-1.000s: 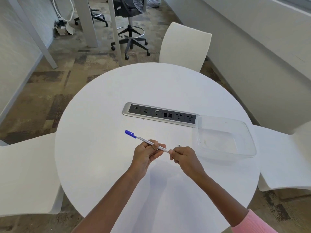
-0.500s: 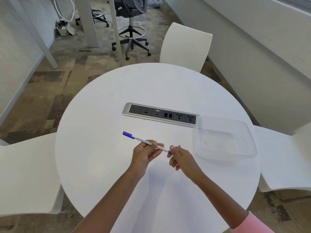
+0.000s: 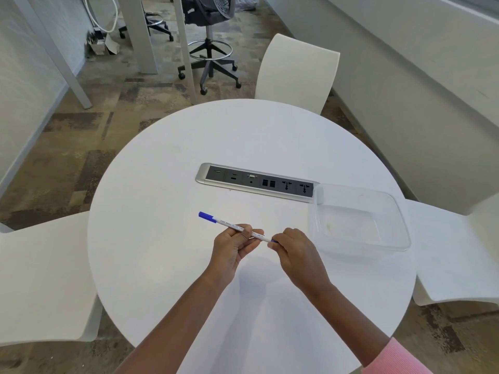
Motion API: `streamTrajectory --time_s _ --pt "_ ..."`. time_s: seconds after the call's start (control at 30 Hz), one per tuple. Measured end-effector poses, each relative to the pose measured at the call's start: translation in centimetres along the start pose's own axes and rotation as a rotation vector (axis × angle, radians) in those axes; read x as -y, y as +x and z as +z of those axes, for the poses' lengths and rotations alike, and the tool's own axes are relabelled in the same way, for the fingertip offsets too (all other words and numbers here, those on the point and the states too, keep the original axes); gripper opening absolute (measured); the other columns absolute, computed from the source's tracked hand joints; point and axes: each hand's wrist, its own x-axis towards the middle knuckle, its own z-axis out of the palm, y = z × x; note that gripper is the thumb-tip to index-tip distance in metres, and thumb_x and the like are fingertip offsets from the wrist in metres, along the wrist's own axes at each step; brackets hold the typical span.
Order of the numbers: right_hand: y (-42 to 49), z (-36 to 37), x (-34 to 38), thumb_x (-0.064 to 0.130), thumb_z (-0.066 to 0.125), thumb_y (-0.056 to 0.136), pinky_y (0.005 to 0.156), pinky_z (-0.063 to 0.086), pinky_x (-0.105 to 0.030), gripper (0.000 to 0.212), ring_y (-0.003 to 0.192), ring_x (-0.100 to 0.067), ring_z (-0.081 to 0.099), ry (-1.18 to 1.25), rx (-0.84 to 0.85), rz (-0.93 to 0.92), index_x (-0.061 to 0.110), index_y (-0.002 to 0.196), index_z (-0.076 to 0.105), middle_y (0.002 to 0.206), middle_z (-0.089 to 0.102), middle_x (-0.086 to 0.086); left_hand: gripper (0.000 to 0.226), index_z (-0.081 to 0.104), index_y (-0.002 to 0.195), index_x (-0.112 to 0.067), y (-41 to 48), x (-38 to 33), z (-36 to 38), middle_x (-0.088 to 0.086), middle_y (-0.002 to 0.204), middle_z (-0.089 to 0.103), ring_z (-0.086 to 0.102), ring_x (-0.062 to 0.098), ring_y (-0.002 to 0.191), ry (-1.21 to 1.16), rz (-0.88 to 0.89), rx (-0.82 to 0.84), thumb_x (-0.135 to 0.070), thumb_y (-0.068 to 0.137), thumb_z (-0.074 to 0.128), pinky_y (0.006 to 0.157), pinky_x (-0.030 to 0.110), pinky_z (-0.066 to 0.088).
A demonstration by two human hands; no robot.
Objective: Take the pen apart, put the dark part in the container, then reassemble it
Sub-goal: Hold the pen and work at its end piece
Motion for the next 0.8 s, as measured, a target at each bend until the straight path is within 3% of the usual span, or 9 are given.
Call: streamTrajectory --time_s 0.1,0.3,0.43,0.53,0.6,0.67,0.8 --pt "0.2 -0.7 0.7 0.023 0.045 0.087 0.06 0.031 -0.027 0.028 0.067 -0.021 0.045 0.253 0.12 0.23 0.006 0.07 0.06 0.065 0.052 -0.007 0.009 0.057 0.083 -0.003 0.0 0.0 0.1 0.007 0.068 0.074 0.072 0.016 0.066 0.027 0.01 0.016 -0.003 0.09 0.051 0.06 0.018 0.057" --pt "0.9 -1.3 0.9 0.015 0.05 0.09 0.049 0.027 -0.024 0.04 0.045 -0.012 0.034 0.672 0.246 0.585 0.014 0.05 0.053 0.046 0.039 0.0 0.011 0.057 0.081 -0.004 0.1 0.0 0.1 0.006 0.068 0.073 0.071 0.014 0.066 0.065 0.021 0.038 -0.003 0.09 0.051 0.06 0.018 0.056" --pt "1.4 -1.6 0.5 0.019 0.044 0.092 0.039 0.026 -0.015 0.039 0.038 -0.008 0.029 1.211 0.452 1.008 0.013 0.054 0.049 0.041 0.035 0.007 0.012 0.057 0.078 -0.005 0.0 0.1 0.0 0.005 0.068 0.073 0.071 0.013 0.066 0.093 0.03 0.048 -0.003 0.089 0.052 0.06 0.017 0.055" --pt "1.3 -1.5 0.5 0.023 0.042 0.093 0.035 0.028 -0.014 0.037 0.036 -0.006 0.032 1.422 0.475 1.091 0.01 0.059 0.051 0.04 0.037 0.007 0.012 0.057 0.079 -0.004 0.2 0.1 -0.1 0.006 0.069 0.074 0.071 0.014 0.067 0.095 0.034 0.046 -0.003 0.09 0.052 0.06 0.018 0.056" --pt "1.1 -1.3 0.7 0.028 0.041 0.094 0.04 0.033 -0.016 0.041 0.04 -0.008 0.037 1.28 0.417 1.012 0.009 0.062 0.057 0.043 0.042 0.004 0.012 0.057 0.079 -0.004 0.3 0.1 -0.1 0.006 0.069 0.074 0.071 0.014 0.068 0.078 0.035 0.037 -0.003 0.09 0.052 0.061 0.018 0.056" --pt "0.7 -1.2 1.0 0.031 0.04 0.095 0.049 0.037 -0.019 0.04 0.048 -0.012 0.042 0.959 0.314 0.805 0.01 0.068 0.061 0.05 0.048 0.002 0.011 0.057 0.08 -0.004 0.4 0.0 -0.2 0.007 0.069 0.074 0.071 0.015 0.068 0.064 0.032 0.021 -0.003 0.089 0.052 0.061 0.018 0.056" --pt "-0.5 -0.4 0.4 0.023 0.055 0.089 0.058 0.032 -0.012 0.007 0.063 -0.009 0.045 0.283 0.102 0.278 0.016 0.088 0.057 0.061 0.048 0.006 0.01 0.059 0.082 -0.003 0.4 -0.1 -0.3 0.008 0.069 0.074 0.072 0.016 0.067 0.042 0.021 0.005 -0.003 0.089 0.053 0.06 0.019 0.057"
